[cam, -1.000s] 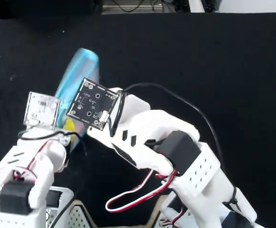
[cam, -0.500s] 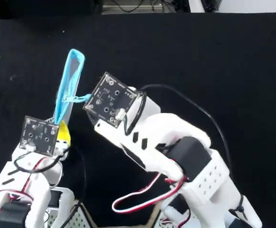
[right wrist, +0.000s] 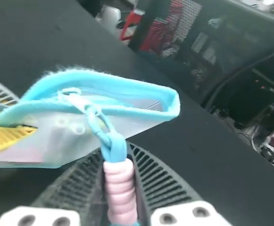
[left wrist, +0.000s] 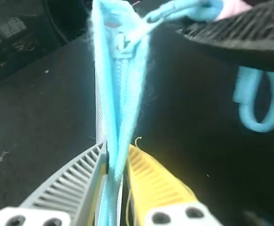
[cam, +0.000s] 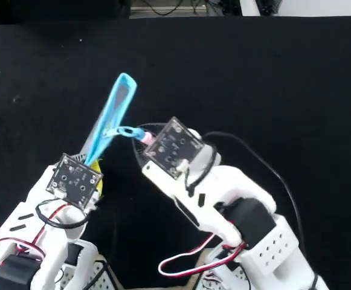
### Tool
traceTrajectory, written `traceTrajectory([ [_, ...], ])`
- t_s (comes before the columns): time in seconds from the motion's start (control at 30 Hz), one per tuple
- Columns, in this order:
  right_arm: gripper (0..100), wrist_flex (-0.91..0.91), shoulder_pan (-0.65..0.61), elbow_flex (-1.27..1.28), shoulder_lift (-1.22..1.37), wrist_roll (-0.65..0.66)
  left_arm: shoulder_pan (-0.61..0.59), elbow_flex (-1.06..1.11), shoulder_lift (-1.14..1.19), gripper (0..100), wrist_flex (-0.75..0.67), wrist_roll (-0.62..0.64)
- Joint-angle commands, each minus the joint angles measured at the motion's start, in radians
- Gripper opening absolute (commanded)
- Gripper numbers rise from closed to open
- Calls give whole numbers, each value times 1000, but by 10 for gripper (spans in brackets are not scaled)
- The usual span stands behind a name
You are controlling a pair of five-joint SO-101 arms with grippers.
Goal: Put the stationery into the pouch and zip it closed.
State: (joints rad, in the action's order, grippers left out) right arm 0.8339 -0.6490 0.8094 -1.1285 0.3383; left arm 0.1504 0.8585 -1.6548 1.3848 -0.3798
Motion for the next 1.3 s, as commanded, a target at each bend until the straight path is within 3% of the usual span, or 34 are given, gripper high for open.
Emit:
traceTrajectory([
  [0.0, 10, -72, 41, 67, -97, -41, 64, -5, -15, 29, 6, -8],
  [0.6, 11, -110, 84, 306, -349, -189, 74, 147, -17, 29, 5, -11],
  [1.27, 11, -219, 189, 409, -341, -187, 76, 165, -17, 29, 18, -8],
])
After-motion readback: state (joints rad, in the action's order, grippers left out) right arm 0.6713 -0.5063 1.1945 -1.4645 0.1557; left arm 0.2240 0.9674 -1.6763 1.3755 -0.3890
